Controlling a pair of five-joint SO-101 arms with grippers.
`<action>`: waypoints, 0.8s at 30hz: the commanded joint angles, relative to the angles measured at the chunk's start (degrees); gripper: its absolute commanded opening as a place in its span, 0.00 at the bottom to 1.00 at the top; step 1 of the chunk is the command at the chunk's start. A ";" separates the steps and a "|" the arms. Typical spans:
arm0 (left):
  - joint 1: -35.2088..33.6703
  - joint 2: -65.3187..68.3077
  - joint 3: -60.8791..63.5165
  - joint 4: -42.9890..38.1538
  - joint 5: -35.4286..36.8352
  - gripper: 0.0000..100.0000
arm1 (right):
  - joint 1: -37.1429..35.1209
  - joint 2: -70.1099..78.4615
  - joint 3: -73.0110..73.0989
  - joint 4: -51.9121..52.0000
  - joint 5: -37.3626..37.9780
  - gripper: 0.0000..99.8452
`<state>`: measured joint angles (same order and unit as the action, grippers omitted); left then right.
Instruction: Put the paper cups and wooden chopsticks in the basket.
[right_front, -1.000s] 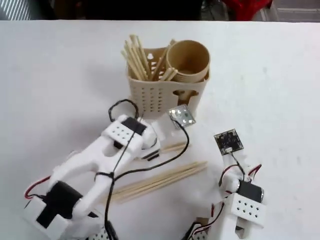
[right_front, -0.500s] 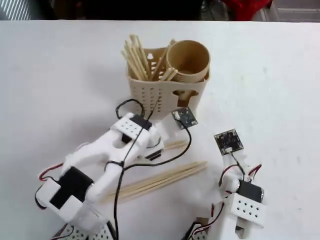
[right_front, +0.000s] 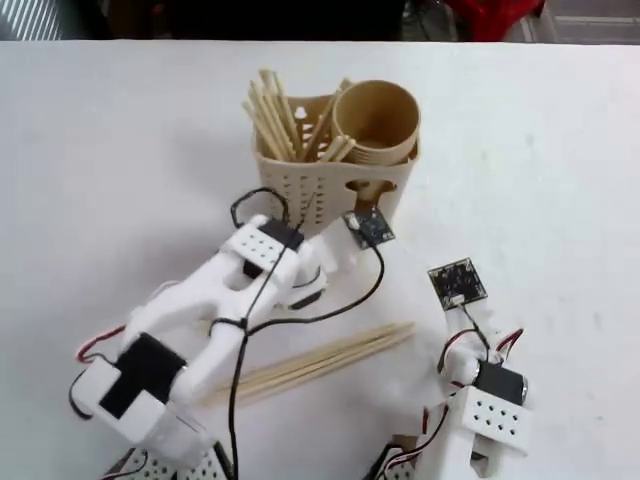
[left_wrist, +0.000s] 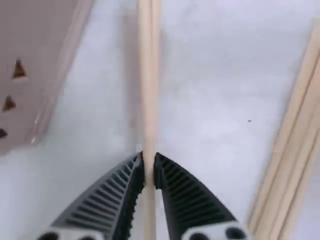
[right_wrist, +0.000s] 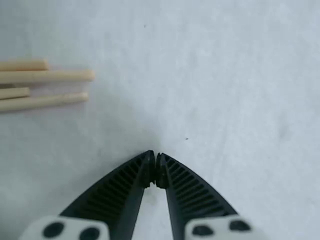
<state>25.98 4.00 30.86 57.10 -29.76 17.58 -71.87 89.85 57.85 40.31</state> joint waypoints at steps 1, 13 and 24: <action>-0.31 -10.15 -5.01 7.03 -1.93 0.02 | 0.22 0.31 -1.67 -0.84 0.79 0.02; -0.22 -40.92 -7.38 20.13 -3.69 0.02 | 0.22 0.31 -1.67 -0.84 0.70 0.02; -0.75 -40.66 -35.08 6.42 4.75 0.02 | 0.22 0.31 -1.67 -0.84 0.62 0.02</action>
<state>25.89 -40.31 5.71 74.07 -31.34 17.58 -71.87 89.85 57.85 40.31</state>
